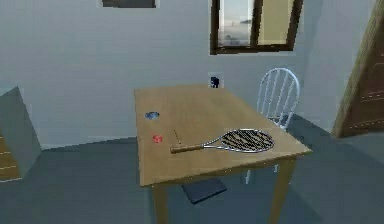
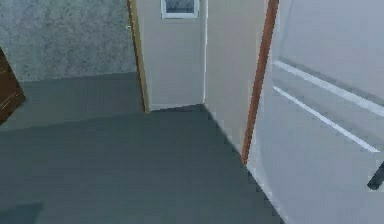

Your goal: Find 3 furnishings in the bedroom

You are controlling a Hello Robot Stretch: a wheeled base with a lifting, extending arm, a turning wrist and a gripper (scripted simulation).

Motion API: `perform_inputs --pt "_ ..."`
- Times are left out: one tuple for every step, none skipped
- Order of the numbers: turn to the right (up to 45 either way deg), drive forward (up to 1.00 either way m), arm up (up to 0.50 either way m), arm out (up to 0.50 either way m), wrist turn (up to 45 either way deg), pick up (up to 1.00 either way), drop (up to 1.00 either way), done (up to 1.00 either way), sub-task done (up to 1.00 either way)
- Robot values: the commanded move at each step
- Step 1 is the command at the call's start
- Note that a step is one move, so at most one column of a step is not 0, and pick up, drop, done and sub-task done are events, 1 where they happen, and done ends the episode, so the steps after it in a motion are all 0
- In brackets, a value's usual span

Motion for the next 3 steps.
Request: perform_inputs --pt "45.0 0.00 0.00 0.00 0.0 0.00 0.00 0.00 0.00" --pt "18.0 0.00 0.00 0.00 0.0 0.00 0.00 0.00 0.00" --pt "0.0 1.00 0.00 0.00 0.0 0.00 0.00 0.00 0.00"
